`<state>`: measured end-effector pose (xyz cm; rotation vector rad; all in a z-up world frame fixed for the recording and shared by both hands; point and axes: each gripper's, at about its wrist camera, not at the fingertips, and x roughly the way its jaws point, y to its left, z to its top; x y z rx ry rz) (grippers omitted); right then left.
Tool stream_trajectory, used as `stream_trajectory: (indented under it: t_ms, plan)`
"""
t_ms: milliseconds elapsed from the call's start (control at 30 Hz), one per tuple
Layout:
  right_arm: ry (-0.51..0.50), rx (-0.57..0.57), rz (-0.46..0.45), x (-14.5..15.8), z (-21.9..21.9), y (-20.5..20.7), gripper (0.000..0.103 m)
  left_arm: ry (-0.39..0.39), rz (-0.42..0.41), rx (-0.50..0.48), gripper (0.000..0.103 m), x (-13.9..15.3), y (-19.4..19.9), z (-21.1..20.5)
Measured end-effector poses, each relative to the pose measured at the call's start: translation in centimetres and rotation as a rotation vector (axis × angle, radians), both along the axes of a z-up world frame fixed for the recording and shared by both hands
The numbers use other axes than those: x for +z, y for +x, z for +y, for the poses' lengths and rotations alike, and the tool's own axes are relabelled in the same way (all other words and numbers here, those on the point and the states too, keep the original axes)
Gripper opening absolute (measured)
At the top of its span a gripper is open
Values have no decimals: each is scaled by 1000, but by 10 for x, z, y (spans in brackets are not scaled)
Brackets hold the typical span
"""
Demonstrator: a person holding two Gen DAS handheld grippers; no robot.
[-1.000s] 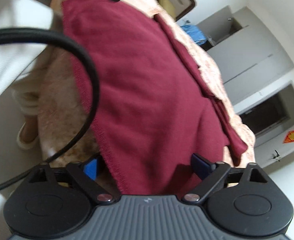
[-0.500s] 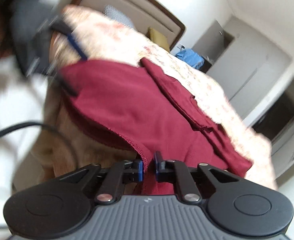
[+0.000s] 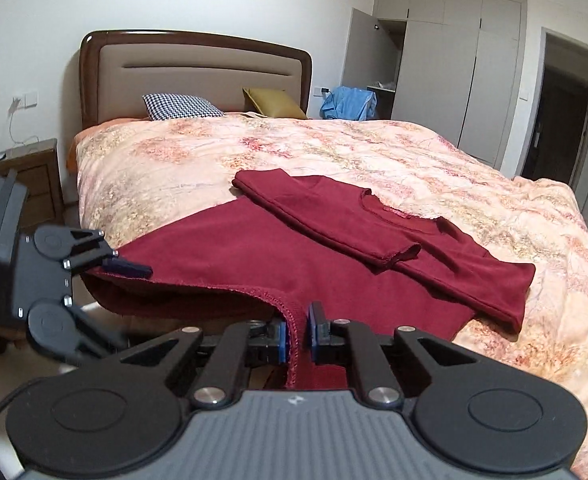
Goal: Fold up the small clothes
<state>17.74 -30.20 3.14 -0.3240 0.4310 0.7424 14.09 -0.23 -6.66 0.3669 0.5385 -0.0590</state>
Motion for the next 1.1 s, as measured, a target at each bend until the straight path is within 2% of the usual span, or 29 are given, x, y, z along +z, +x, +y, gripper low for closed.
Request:
stream_trajectory:
  t_ms: [33,133,200,267,400,567,667,733,833,967,1100]
  plan:
    - [0,-1,3,0,-1,-2,12,11,-4,8,47,0,-3,5]
    - [-10,-4,5,-4,-3,-5,12,34,-31,25,43,4,-13,20]
    - [-17,-4,3,-6,-2,-9,12,33,-46,32,36,7,-19,31]
    - [-29,-5,1,-10,-2,-11,12,7,-50,33,16,12,-22,39]
    - [-74,-1,-1,-20,1,-18,12,-81,-50,21,7,26,-19,53]
    - [-150,5,-14,-42,9,-28,13,-129,-77,-7,6,51,-1,63]
    - [-160,11,-3,-56,12,-30,21,-144,-86,-17,5,69,12,67]
    - [-163,10,1,-64,14,-31,45,-157,-83,-15,5,80,20,69]
    - [-155,10,3,-72,18,-33,63,-199,-65,-13,5,94,35,71]
    - [-138,9,-32,-76,27,-36,73,-252,-39,-11,6,105,44,71]
    - [-167,3,-125,-80,47,-43,84,-276,-31,-7,6,112,53,71]
